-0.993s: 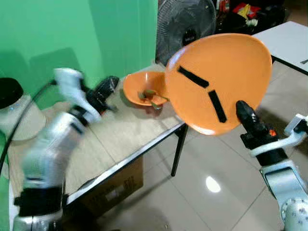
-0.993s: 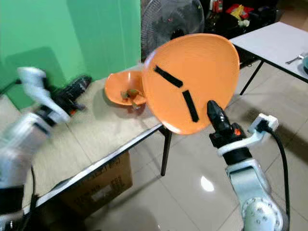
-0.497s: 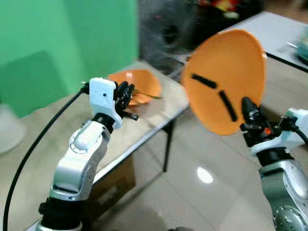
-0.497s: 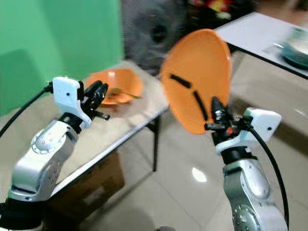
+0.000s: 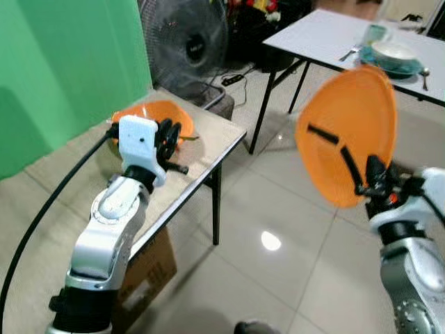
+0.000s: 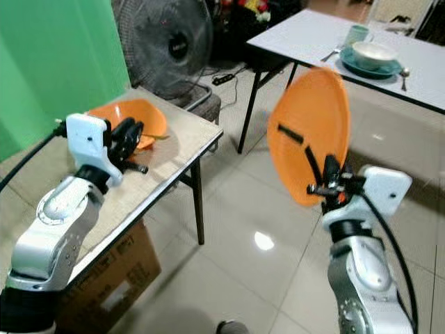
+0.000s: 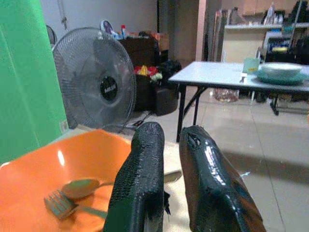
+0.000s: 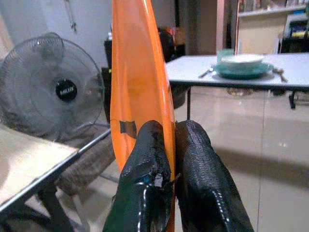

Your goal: Setting the table

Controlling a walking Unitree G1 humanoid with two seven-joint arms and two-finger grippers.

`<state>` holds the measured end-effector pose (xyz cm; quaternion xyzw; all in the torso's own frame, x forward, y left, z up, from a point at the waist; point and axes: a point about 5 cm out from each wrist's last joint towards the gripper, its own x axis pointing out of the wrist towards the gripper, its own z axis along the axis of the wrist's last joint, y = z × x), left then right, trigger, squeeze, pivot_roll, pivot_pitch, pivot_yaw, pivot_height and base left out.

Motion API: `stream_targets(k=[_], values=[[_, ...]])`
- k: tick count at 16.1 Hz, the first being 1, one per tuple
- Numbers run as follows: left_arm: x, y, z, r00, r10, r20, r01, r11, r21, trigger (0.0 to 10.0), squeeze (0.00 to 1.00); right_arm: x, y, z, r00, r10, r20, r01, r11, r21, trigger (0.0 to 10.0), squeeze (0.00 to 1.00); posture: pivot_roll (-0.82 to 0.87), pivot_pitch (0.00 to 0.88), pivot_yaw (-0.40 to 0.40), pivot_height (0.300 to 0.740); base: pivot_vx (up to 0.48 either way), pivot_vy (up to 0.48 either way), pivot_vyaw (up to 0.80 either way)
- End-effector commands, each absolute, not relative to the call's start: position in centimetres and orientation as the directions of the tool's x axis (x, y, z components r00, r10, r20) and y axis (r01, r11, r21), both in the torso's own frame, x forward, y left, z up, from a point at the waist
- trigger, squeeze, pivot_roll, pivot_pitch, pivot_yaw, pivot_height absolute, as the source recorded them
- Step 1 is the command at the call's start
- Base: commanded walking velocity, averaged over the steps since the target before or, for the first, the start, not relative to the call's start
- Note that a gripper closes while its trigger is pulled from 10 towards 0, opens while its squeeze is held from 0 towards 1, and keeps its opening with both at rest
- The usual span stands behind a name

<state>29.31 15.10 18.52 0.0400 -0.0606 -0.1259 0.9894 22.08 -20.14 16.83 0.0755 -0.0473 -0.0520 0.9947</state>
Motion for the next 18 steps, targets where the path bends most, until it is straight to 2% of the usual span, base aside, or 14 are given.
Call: stream_targets(k=[1, 2, 4, 7, 10, 13, 18], values=[[29.3, 15.7, 18.5, 0.963, -0.247, 0.107, 0.234, 0.965, 0.118, 10.0, 0.0, 22.2, -19.5, 17.1, 0.991, -0.075, 0.113, 0.059, 0.989, 0.136, 10.0, 0.0, -0.16, 0.0, -0.017, 0.74, 0.0, 0.0, 0.0], [29.3, 15.6, 18.4, 0.959, -0.264, 0.098, 0.252, 0.96, 0.124, 10.0, 0.0, 22.2, -19.1, 16.7, 0.994, -0.054, 0.094, 0.044, 0.994, 0.104, 10.0, 0.0, -0.16, 0.0, -0.013, 0.74, 0.24, 0.0, 0.0], [29.3, 15.6, 18.2, 0.958, -0.273, 0.092, 0.261, 0.957, 0.124, 10.0, 0.0, 22.2, -18.8, 16.3, 0.996, -0.05, 0.078, 0.04, 0.991, 0.125, 10.0, 0.0, -0.16, 0.0, -0.013, 0.74, 0.263, 0.0, 0.0], [29.2, 15.2, 18.0, 0.949, -0.301, 0.089, 0.291, 0.95, 0.111, 10.0, 0.0, 22.0, -18.9, 15.9, 0.996, -0.062, 0.066, 0.051, 0.986, 0.158, 10.0, 0.0, -0.16, 0.0, -0.011, 0.74, 0.274, 0.0, -0.72], [29.1, 14.8, 18.0, 0.941, -0.326, 0.093, 0.316, 0.943, 0.103, 10.0, 0.0, 21.8, -19.0, 15.9, 0.995, -0.066, 0.071, 0.054, 0.986, 0.158, 10.0, 0.0, -0.17, 0.0, -0.007, 0.74, 0.305, 0.0, 0.0], [29.0, 14.6, 18.1, 0.933, -0.345, 0.102, 0.338, 0.938, 0.082, 10.0, 0.0, 21.6, -19.0, 16.0, 0.995, -0.072, 0.075, 0.058, 0.984, 0.167, 10.0, 0.0, -0.17, 0.0, -0.006, 0.74, 0.346, 0.0, -0.8], [28.7, 14.2, 17.7, 0.928, -0.36, 0.1, 0.355, 0.932, 0.068, 10.0, 0.0, 21.4, -19.2, 16.1, 0.994, -0.073, 0.083, 0.059, 0.985, 0.161, 10.0, 0.0, -0.18, 0.0, -0.007, 0.74, 0.357, 0.0, -0.16]])
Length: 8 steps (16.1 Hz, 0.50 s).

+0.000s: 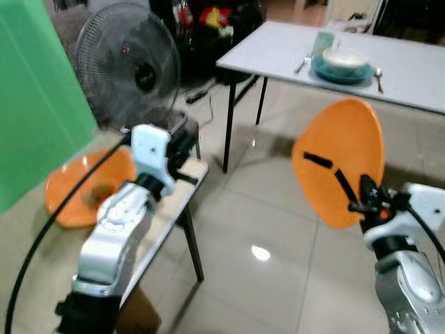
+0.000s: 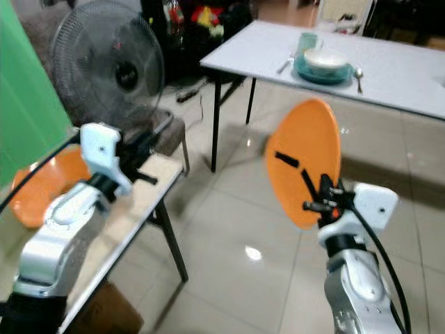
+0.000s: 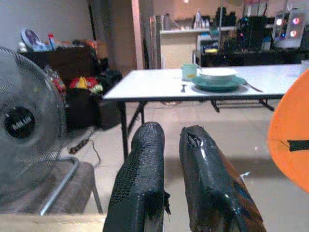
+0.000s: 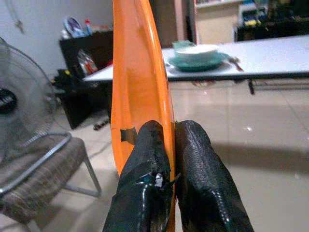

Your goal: Setting the table

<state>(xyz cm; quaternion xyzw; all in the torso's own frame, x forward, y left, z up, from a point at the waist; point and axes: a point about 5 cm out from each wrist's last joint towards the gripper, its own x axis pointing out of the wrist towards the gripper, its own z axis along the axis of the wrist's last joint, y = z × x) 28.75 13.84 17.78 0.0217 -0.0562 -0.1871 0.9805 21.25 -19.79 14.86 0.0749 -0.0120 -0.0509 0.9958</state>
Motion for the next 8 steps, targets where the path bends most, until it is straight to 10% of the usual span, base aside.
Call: stream_targets(k=[1, 8], values=[[28.69, 14.19, 17.68, 0.928, -0.36, 0.099, 0.355, 0.933, 0.066, 10.0, 0.0, 21.36, -19.24, 16.11, 0.994, -0.072, 0.085, 0.058, 0.985, 0.161, 10.0, 0.0, -0.18, 0.0, -0.008, 0.74, 0.36, 0.0, 0.0], [28.46, 14.16, 17.31, 0.924, -0.371, 0.093, 0.366, 0.928, 0.061, 10.0, 0.0, 20.93, -19.51, 16.19, 0.992, -0.08, 0.094, 0.065, 0.986, 0.156, 10.0, 0.0, -0.19, 0.0, 0.0, 0.74, 0.364, 0.0, -0.57]])
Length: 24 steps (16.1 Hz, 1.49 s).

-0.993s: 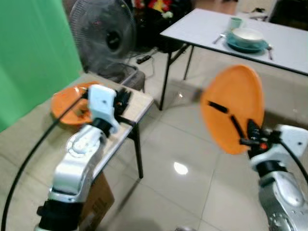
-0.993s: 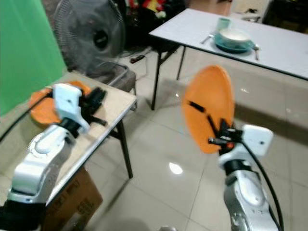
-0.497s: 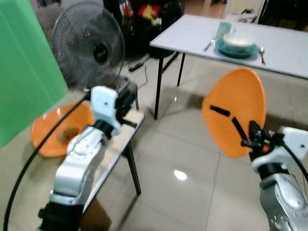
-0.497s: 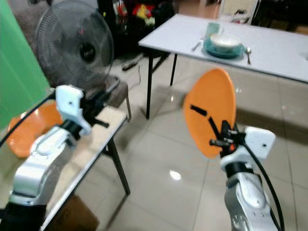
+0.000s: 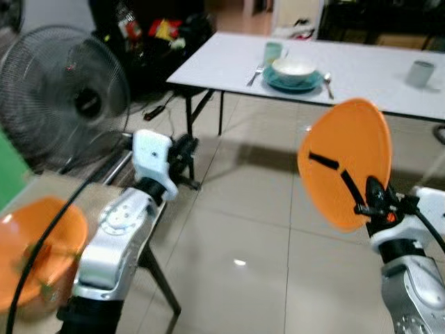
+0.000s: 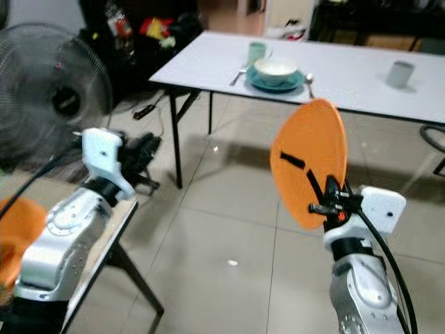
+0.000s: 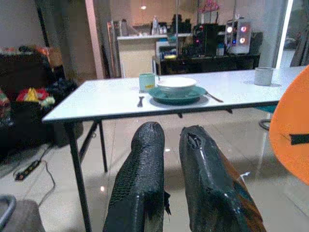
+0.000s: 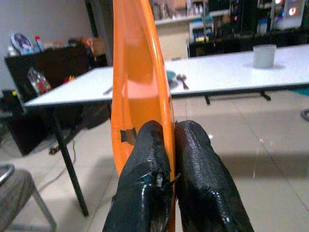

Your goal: Setting the table

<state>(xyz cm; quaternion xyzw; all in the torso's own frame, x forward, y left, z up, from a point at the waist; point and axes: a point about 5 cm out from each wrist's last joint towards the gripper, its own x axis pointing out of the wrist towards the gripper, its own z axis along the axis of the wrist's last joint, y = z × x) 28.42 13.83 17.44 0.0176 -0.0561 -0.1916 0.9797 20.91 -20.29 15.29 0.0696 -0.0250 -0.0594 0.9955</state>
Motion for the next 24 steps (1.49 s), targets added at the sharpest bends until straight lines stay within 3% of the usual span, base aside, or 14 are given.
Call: stream_targets(k=[1, 7, 24], values=[[28.5, 14.4, 17.1, 0.927, -0.366, 0.085, 0.361, 0.93, 0.064, 10.0, 0.0, 21.0, -19.5, 16.2, 0.992, -0.081, 0.096, 0.065, 0.986, 0.157, 10.0, 0.0, -0.19, 0.0, -0.001, 0.74, 0.371, 0.0, -0.8], [27.7, 16.0, 15.2, 0.949, -0.313, 0.04, 0.308, 0.947, 0.092, 10.0, 0.0, 20.8, -19.8, 16.2, 0.992, -0.081, 0.1, 0.065, 0.986, 0.153, 10.0, 0.0, -0.19, 0.0, -0.02, 0.74, 0.369, 0.0, -0.27], [27.7, 14.4, 15.6, 0.923, -0.381, 0.063, 0.374, 0.922, 0.098, 10.0, 0.0, 20.5, -20.0, 16.4, 0.987, -0.114, 0.11, 0.095, 0.982, 0.164, 10.0, 0.0, -0.2, 0.0, -0.015, 0.74, 0.369, 0.0, -0.09]])
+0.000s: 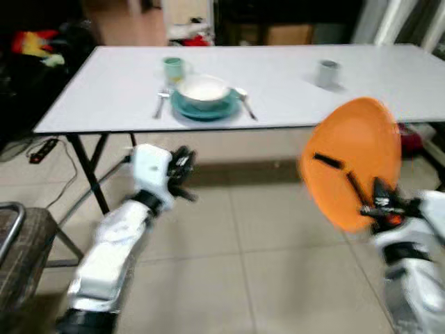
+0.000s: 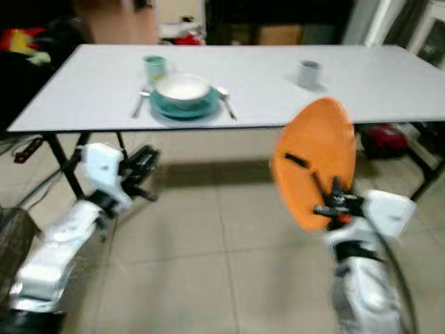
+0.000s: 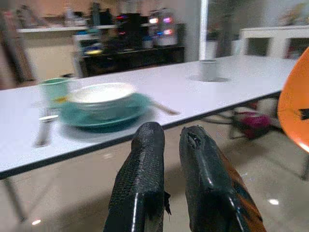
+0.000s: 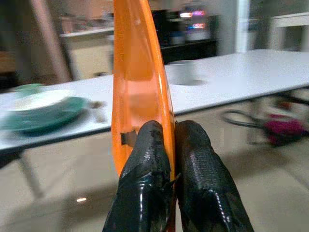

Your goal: Setting the table

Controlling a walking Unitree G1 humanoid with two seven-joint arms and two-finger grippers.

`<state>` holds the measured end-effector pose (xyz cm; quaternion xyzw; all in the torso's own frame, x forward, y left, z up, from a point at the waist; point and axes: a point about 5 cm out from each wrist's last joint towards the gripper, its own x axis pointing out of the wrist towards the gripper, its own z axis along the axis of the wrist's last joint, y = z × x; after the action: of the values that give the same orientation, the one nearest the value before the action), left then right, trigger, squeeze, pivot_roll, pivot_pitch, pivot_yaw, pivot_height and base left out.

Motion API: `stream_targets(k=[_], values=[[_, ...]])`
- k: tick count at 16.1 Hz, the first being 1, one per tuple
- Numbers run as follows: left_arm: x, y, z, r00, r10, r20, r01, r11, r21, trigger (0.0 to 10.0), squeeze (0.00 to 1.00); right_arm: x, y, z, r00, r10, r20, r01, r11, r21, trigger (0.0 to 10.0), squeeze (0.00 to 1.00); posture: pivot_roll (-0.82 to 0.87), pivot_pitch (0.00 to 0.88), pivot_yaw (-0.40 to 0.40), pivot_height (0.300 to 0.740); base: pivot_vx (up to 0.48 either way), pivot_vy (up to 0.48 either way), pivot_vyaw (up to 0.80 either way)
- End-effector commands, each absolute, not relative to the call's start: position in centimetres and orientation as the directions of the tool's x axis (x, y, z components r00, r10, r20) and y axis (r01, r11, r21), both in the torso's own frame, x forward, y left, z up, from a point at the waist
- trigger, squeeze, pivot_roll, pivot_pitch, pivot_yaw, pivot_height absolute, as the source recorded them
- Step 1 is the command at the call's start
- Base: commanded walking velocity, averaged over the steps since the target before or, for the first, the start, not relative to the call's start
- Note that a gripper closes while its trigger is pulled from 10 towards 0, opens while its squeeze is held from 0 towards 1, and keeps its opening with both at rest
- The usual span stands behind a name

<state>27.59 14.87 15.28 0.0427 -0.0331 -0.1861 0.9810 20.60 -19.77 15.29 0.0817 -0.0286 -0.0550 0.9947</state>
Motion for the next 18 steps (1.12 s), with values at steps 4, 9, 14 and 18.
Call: stream_targets(k=[4, 9, 14, 18], values=[[27.73, 14.38, 15.58, 0.92, -0.387, 0.059, 0.38, 0.919, 0.106, 10.0, 0.0, 20.64, -19.86, 16.45, 0.988, -0.111, 0.112, 0.091, 0.982, 0.165, 10.0, 0.0, -0.2, 0.0, -0.011, 0.74, 0.369, 0.0, 0.0], [27.62, 14.4, 15.39, 0.918, -0.392, 0.056, 0.385, 0.917, 0.104, 10.0, 0.0, 20.56, -19.74, 16.39, 0.988, -0.106, 0.11, 0.087, 0.983, 0.164, 10.0, 0.0, -0.2, 0.0, -0.006, 0.74, 0.368, 0.0, -0.32], [27.68, 14.43, 15.47, 0.92, -0.388, 0.059, 0.382, 0.919, 0.098, 10.0, 0.0, 20.6, -19.46, 16.29, 0.991, -0.088, 0.101, 0.07, 0.984, 0.165, 10.0, 0.0, -0.19, 0.0, -0.013, 0.74, 0.37, 0.0, -0.48], [27.56, 14.47, 15.55, 0.92, -0.388, 0.06, 0.381, 0.919, 0.103, 10.0, 0.0, 20.66, -19.21, 16.26, 0.993, -0.068, 0.101, 0.051, 0.986, 0.16, 10.0, 0.0, -0.18, 0.0, -0.02, 0.74, 0.368, 0.0, -0.8]])
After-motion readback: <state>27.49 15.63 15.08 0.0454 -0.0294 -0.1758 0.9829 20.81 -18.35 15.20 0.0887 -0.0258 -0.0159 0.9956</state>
